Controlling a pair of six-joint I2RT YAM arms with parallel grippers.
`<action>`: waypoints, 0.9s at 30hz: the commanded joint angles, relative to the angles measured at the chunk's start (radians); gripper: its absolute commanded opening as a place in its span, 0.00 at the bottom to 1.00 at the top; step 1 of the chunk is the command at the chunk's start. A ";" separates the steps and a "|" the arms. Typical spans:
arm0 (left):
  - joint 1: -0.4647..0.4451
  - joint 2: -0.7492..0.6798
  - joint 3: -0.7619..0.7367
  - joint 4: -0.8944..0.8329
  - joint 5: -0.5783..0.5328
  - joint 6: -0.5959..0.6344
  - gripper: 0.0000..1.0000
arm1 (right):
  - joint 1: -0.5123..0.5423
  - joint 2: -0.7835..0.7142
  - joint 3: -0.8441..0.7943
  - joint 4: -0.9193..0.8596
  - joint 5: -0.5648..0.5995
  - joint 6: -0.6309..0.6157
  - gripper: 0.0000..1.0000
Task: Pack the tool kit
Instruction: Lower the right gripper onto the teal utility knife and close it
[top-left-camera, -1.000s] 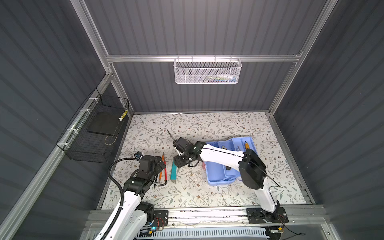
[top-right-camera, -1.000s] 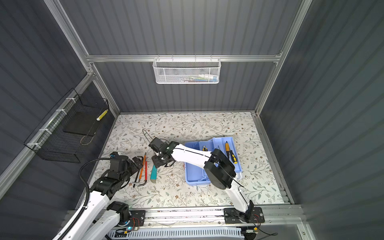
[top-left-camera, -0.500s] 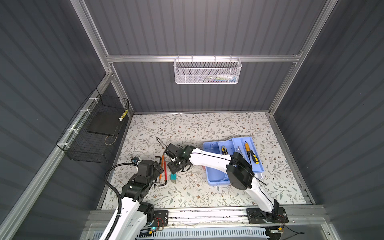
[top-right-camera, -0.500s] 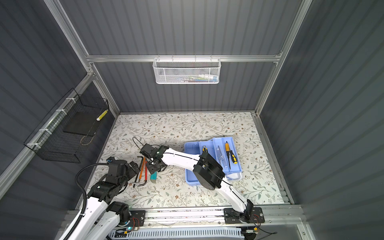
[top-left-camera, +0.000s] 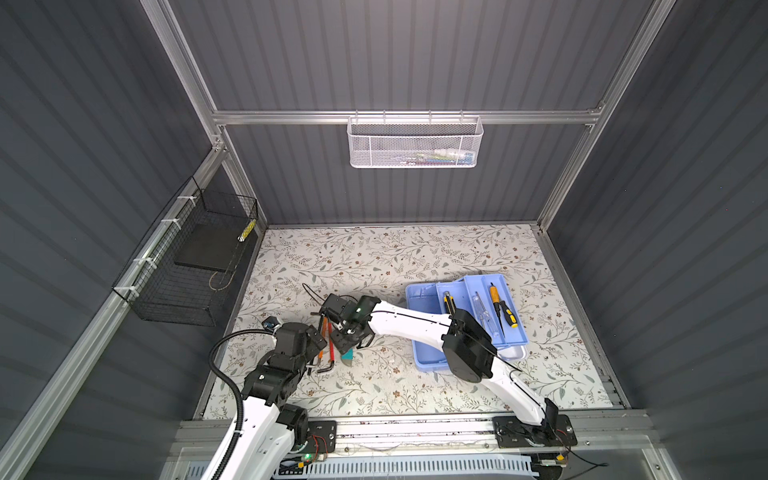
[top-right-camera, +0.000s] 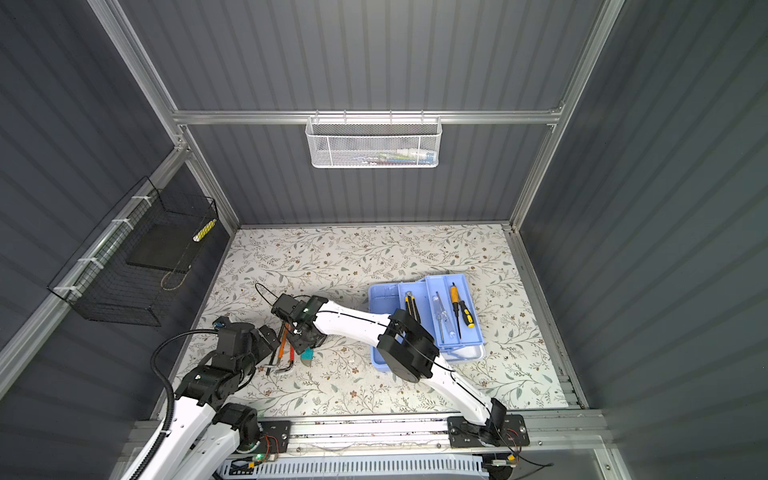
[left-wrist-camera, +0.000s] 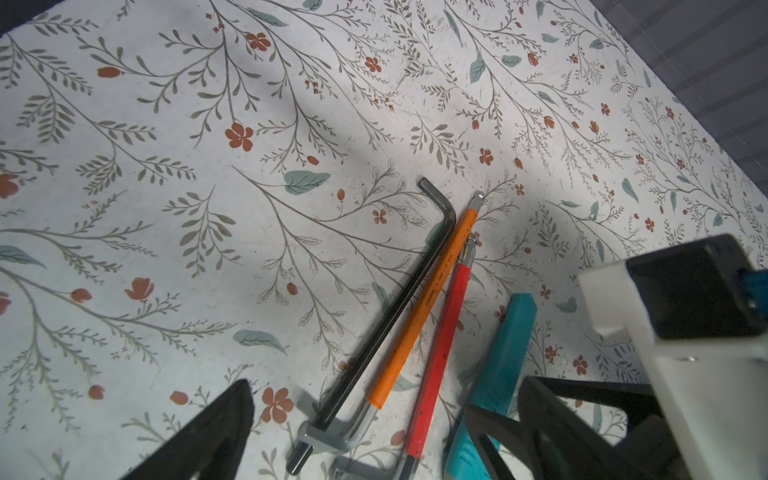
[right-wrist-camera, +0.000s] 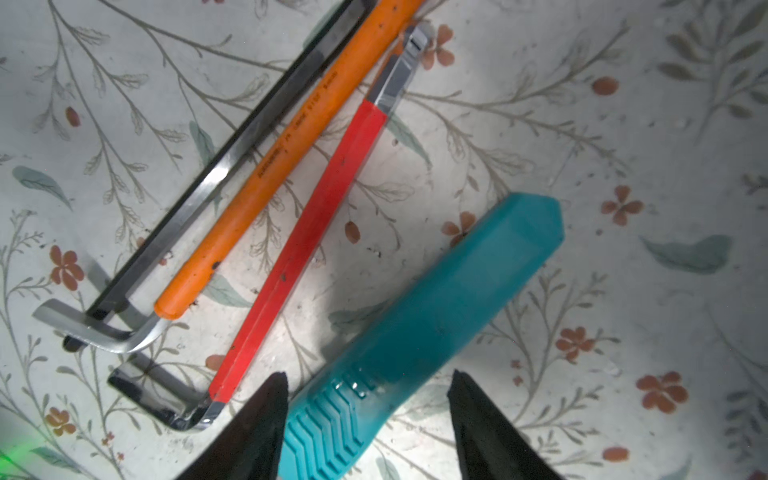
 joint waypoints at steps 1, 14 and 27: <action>0.003 -0.003 -0.007 -0.023 -0.006 -0.014 0.99 | 0.016 0.041 0.040 -0.061 0.037 -0.027 0.65; 0.004 0.008 -0.010 -0.005 0.003 -0.002 0.99 | 0.007 -0.020 -0.071 -0.066 0.078 -0.031 0.61; 0.003 0.039 -0.002 0.032 0.016 0.024 0.99 | -0.012 -0.016 -0.133 -0.002 0.004 -0.040 0.58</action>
